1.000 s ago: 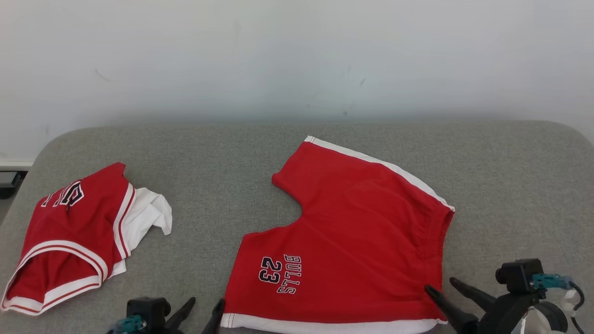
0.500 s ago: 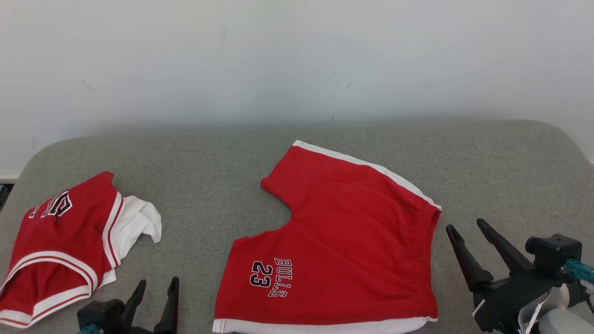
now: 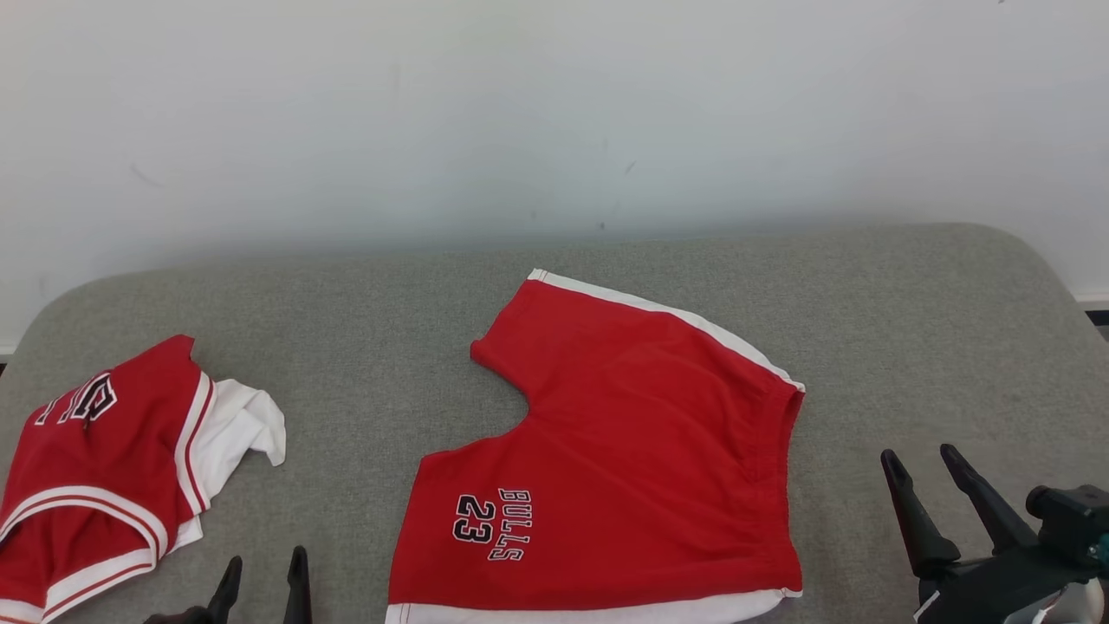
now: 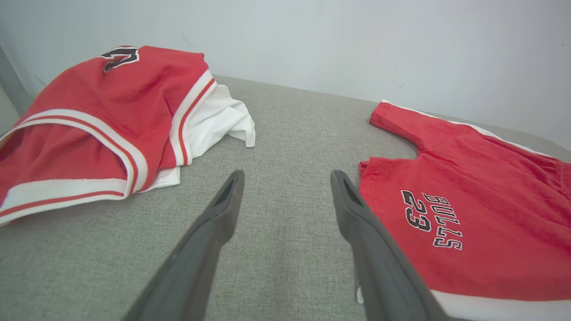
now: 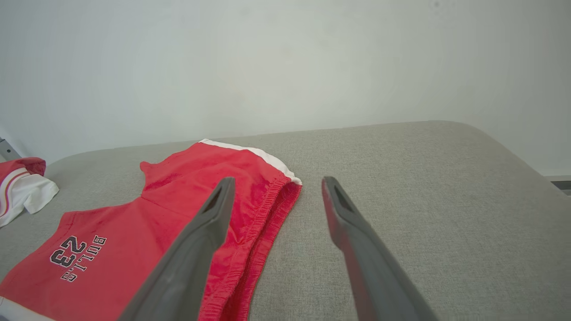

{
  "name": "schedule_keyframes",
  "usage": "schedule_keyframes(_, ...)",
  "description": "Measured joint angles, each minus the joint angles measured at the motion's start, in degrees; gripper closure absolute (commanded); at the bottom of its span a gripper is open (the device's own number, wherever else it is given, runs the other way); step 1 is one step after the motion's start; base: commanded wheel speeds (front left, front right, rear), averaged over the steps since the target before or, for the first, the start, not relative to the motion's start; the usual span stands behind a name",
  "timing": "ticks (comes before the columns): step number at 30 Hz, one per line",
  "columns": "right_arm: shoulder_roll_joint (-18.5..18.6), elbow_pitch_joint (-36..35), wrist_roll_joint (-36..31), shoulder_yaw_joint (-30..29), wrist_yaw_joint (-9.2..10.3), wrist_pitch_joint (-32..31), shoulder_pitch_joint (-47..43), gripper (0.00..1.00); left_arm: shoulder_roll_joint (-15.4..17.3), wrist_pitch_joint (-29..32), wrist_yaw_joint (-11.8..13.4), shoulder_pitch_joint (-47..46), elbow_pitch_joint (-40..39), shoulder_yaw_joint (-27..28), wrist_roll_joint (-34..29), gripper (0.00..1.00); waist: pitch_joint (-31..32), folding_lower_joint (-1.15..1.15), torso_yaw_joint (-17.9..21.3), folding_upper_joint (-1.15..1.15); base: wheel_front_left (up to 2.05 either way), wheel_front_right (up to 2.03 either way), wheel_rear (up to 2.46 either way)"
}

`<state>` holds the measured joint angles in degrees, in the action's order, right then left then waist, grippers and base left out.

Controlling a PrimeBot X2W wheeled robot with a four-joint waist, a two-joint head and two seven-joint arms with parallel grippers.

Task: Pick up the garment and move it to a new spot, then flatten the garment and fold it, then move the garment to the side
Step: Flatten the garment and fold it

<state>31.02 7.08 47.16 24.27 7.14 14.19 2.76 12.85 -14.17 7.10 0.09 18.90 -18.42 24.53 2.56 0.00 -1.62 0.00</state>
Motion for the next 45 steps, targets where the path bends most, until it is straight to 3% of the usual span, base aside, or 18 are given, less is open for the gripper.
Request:
schedule_keyframes(6,-2.9,0.29,-2.97,-4.2,0.0,0.03,-2.47,0.0,-2.61,-0.09,0.0,2.43,-1.92,4.01,-3.86,0.0,0.17,0.0,0.41,0.0,0.0,0.0,0.0)
schedule_keyframes(26,-7.64,-0.49,-10.6,-9.68,0.01,0.2,-7.14,0.0,-6.97,0.52,0.0,4.11,-7.58,7.82,-13.12,0.0,-0.18,0.0,0.97,0.0,0.0,0.0,0.0)
schedule_keyframes(45,-8.68,-1.31,-14.67,-11.66,0.01,0.19,-7.19,0.0,-7.25,6.24,0.0,4.65,-10.37,7.97,-17.71,0.0,-0.93,0.0,1.22,0.0,0.0,0.0,0.0)
